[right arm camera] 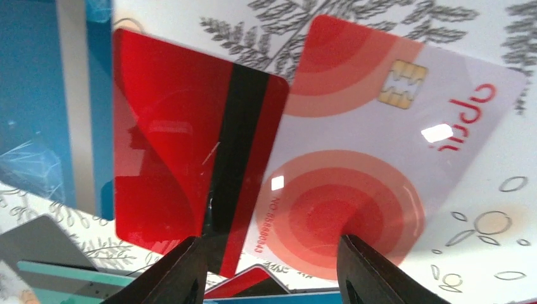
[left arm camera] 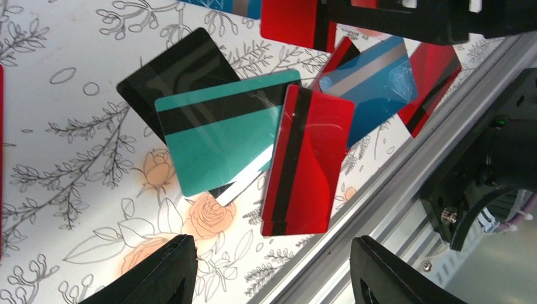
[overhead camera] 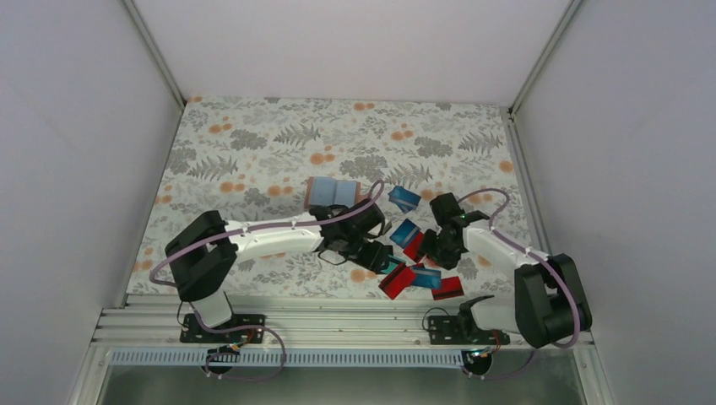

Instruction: Put the credit cards into the card holder

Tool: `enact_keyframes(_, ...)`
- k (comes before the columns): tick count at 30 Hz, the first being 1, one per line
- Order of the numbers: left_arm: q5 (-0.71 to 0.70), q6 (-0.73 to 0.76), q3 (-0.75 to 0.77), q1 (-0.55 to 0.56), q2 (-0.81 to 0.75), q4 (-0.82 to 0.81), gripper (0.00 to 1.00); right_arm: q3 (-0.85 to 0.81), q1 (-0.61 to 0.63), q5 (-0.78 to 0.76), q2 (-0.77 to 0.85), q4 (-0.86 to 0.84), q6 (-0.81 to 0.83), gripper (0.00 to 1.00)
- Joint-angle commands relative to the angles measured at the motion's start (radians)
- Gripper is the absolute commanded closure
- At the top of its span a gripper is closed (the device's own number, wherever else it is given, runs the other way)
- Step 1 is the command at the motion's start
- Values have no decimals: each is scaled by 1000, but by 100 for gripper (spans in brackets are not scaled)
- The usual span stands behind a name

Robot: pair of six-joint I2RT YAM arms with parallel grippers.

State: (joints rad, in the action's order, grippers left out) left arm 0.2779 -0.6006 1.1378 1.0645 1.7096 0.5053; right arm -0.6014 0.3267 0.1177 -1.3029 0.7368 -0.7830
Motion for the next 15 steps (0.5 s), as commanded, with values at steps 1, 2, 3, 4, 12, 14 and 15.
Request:
enact_keyframes(1, -12, -12, -13, 30, -44, -15, 39, 110, 14, 82, -30, -46, 13, 48)
enact_keyframes(2, -8, -6, -10, 37, -46, -12, 39, 130, 18, 103, -13, -35, 5, 48)
enact_keyframes(3, 1, 2, -3, 44, -47, -13, 39, 148, 23, 134, 5, -25, -1, 49)
enact_keyframes(4, 14, 10, 3, 54, -47, -14, 39, 164, 30, 158, 25, -16, -8, 49)
enact_keyframes(12, 90, 56, 51, 132, -3, -42, 39, 195, 108, 263, 107, 49, -83, 50)
enact_keyframes(14, 93, 54, 53, 142, 9, -47, 40, 199, 130, 293, 106, 43, -105, 49)
enact_keyframes(15, 91, 51, 48, 145, 11, -52, 39, 200, 139, 311, 110, 39, -121, 49)
